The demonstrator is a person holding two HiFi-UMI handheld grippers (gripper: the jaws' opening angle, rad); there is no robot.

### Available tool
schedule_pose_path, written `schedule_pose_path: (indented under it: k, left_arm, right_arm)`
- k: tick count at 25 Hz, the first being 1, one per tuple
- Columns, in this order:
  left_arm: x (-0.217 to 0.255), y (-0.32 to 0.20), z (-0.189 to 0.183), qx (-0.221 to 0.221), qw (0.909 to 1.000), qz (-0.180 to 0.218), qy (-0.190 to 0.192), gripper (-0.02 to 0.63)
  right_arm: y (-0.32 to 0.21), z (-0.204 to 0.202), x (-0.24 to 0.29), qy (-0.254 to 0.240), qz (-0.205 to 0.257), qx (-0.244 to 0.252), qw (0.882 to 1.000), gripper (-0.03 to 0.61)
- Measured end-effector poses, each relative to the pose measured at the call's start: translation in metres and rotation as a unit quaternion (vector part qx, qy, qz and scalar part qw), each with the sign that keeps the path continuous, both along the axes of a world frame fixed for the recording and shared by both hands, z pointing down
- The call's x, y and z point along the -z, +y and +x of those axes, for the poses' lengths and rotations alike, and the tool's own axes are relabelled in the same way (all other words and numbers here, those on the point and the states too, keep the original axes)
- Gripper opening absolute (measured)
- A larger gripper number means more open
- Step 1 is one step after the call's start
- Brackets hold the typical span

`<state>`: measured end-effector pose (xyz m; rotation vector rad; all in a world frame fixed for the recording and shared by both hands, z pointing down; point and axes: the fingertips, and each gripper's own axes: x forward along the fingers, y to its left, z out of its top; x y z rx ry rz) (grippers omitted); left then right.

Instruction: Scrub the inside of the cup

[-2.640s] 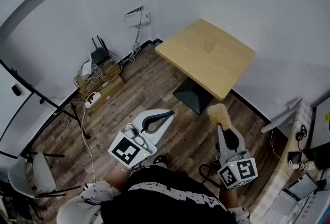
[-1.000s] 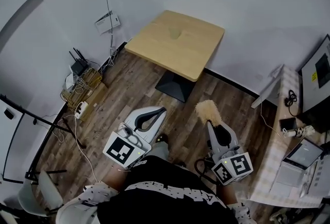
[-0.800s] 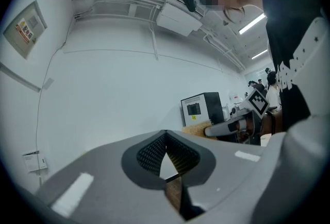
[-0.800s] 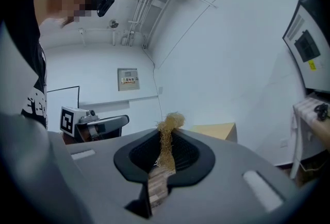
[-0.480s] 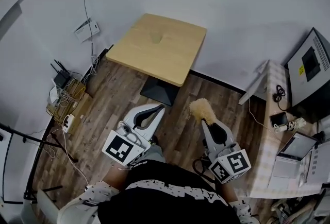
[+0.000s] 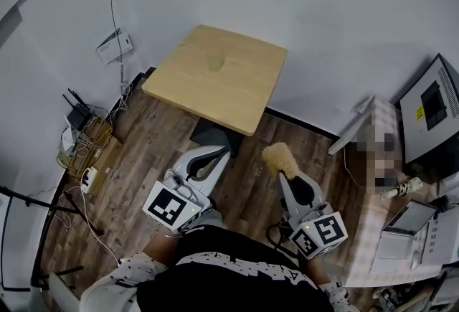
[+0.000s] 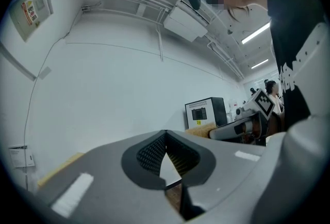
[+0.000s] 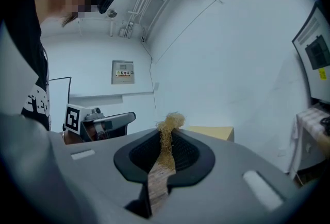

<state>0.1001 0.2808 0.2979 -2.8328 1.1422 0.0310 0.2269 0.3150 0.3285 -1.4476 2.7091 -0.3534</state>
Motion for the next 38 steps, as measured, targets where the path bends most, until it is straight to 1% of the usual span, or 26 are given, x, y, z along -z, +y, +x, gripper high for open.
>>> schedule_pose_path:
  k: [3,8,11,13,18,20,23,27,30,34,38]
  left_arm:
    - [-0.001,-0.015,-0.007,0.001,0.9999,0.007,0.007,0.002]
    - [-0.001,-0.032,-0.017,0.0,0.9999,0.008,0.007,0.002]
    - [-0.003,-0.042,-0.029,0.007,0.9999,0.008,0.01,0.002]
    - [-0.006,-0.048,-0.041,0.016,0.9998,0.007,0.01,0.002]
    - [-0.012,-0.059,-0.079,0.048,0.9986,-0.022,0.001,0.002]
    - [-0.014,-0.065,-0.094,0.063,0.9978,-0.021,0.007,0.002]
    - [-0.014,-0.072,-0.115,0.078,0.9965,-0.029,0.01,0.002]
    - [-0.013,-0.083,-0.141,0.091,0.9956,-0.016,0.013,0.002]
    - [-0.014,-0.092,-0.158,0.095,0.9952,-0.022,0.011,0.002]
    - [-0.019,-0.109,-0.181,0.096,0.9953,-0.004,0.011,0.002]
    - [-0.022,-0.121,-0.191,0.078,0.9965,-0.029,0.012,0.002]
  right_arm:
    - [-0.013,-0.006,-0.001,0.004,-0.002,0.003,1.0,0.06]
    - [-0.036,-0.019,0.003,0.009,0.0,0.009,1.0,0.06]
    - [-0.049,-0.032,0.004,0.012,0.004,0.019,1.0,0.06]
    - [-0.058,-0.044,0.003,0.014,0.003,0.029,0.999,0.06]
    - [-0.083,-0.084,0.003,0.023,-0.002,0.063,0.998,0.06]
    - [-0.091,-0.099,0.005,0.026,-0.001,0.078,0.997,0.06]
    - [-0.104,-0.122,0.006,0.029,0.002,0.096,0.995,0.06]
    - [-0.119,-0.148,0.007,0.037,0.002,0.109,0.993,0.06]
    - [-0.13,-0.165,0.007,0.04,0.001,0.111,0.993,0.06]
    - [-0.143,-0.182,0.004,0.048,-0.004,0.102,0.994,0.061]
    - [-0.158,-0.193,0.001,0.058,-0.01,0.087,0.994,0.06]
